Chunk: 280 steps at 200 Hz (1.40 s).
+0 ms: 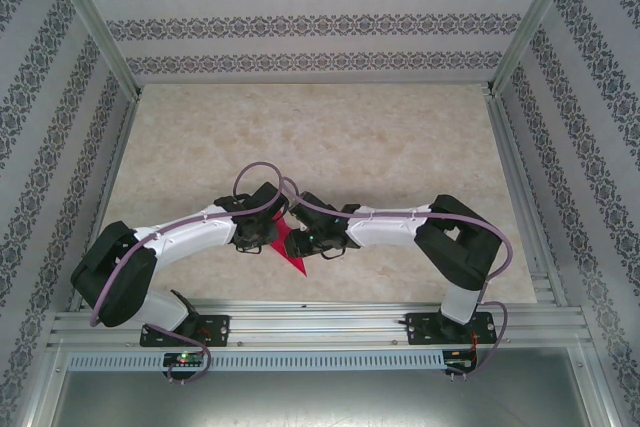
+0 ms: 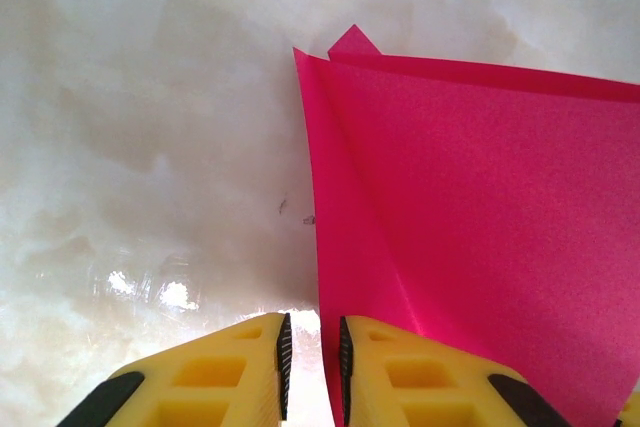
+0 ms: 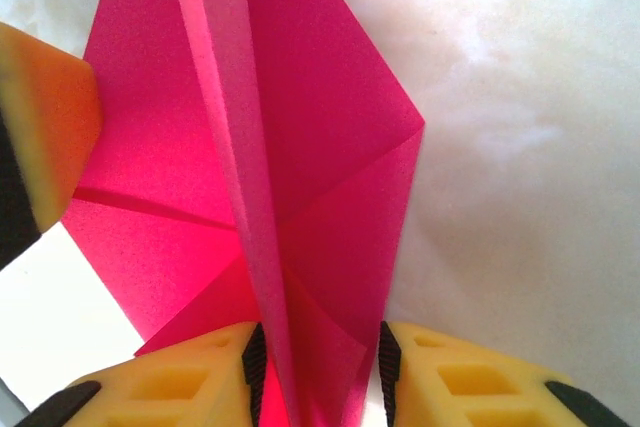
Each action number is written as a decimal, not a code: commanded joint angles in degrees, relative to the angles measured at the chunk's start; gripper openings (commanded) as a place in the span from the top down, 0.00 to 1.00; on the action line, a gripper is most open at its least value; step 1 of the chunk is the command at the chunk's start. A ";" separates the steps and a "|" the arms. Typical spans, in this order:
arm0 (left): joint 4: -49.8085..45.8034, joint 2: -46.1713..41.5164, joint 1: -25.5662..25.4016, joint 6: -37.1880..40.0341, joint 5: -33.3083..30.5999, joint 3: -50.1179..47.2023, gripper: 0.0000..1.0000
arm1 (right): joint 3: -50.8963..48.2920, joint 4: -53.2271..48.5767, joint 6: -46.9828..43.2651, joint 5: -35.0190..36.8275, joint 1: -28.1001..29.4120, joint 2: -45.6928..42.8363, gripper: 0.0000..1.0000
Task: Fold a paper plane with a square sheet of paper (pick it up from the middle)
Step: Move a paper plane to the center of the table.
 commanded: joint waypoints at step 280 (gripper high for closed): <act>5.54 -3.50 1.23 2.85 4.32 -0.72 0.55 | 1.79 -19.69 -4.82 20.33 -7.95 -12.00 0.99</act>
